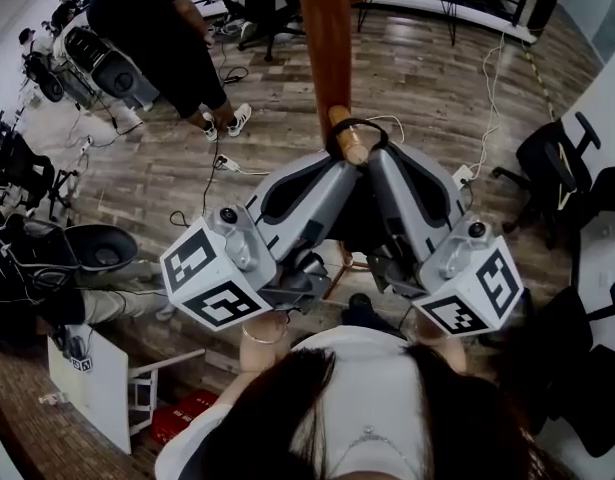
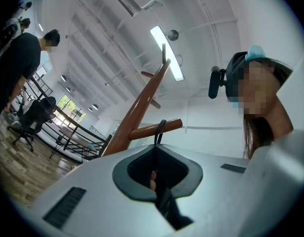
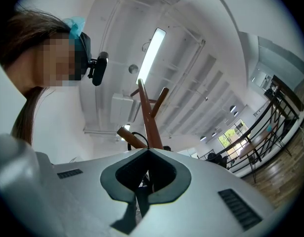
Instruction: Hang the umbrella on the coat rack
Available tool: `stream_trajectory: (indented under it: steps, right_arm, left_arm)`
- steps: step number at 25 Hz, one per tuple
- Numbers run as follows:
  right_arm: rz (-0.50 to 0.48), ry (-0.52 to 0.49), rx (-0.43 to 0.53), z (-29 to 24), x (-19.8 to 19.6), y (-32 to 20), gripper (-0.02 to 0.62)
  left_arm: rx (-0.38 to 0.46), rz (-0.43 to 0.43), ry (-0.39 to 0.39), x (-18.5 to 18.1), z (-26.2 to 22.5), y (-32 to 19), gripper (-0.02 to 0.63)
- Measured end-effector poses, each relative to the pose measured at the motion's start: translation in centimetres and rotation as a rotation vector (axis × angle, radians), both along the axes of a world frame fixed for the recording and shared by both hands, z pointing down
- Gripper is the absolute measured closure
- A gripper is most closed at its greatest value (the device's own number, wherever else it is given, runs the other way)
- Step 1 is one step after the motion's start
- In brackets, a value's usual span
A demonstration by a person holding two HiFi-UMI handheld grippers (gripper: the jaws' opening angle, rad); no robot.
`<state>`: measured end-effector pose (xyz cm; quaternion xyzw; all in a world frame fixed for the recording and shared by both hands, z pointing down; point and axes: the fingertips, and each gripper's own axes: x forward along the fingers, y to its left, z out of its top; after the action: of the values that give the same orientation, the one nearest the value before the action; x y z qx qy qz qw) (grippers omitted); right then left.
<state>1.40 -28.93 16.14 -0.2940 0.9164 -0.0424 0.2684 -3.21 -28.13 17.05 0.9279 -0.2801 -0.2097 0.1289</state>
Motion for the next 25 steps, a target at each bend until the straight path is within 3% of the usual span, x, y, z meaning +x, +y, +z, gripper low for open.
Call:
stream_trajectory:
  steps: [25]
  right_arm:
    - [-0.026, 0.043, -0.081, 3.3, -0.9, -1.9, 0.56]
  left_arm:
    - [-0.102, -0.016, 0.001, 0.1, 3.1, -2.3, 0.595]
